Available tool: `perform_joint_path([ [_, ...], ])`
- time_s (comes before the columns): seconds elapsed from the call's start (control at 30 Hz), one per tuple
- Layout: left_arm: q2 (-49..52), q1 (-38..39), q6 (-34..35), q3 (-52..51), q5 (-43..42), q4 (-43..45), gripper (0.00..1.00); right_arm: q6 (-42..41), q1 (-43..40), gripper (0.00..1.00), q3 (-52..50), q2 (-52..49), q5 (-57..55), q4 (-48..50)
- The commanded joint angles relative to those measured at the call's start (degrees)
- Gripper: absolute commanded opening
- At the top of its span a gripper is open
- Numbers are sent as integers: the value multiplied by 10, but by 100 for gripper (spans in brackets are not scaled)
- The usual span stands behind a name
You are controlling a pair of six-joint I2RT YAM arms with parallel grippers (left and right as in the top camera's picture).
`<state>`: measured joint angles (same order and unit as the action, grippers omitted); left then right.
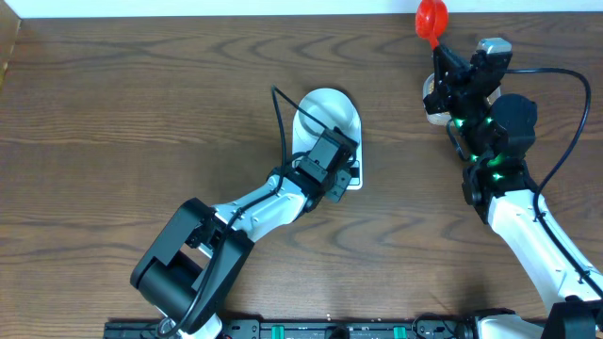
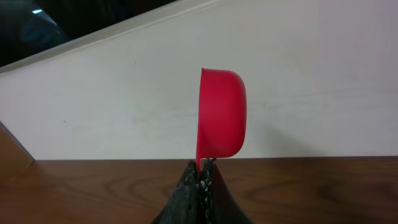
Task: Scoop item into bowl and weigh 50g on scale
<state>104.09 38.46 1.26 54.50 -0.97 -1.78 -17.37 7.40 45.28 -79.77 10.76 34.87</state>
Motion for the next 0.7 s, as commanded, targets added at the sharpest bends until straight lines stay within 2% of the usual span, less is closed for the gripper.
perform_joint_path([
  [0.0,32,-1,-5,5,-1,-7,8,-3,-2,1,16,-1,3,0],
  [0.2,24,-1,-7,9,2,-15,7,-3,-2,1,16,-1,3,0],
  [0.47,-107,-1,-8,21,2,-72,7,-4,-2,1,16,-1,3,0],
  [0.67,-123,-2,-8,21,55,-80,7,-4,-2,1,16,-1,-17,1],
])
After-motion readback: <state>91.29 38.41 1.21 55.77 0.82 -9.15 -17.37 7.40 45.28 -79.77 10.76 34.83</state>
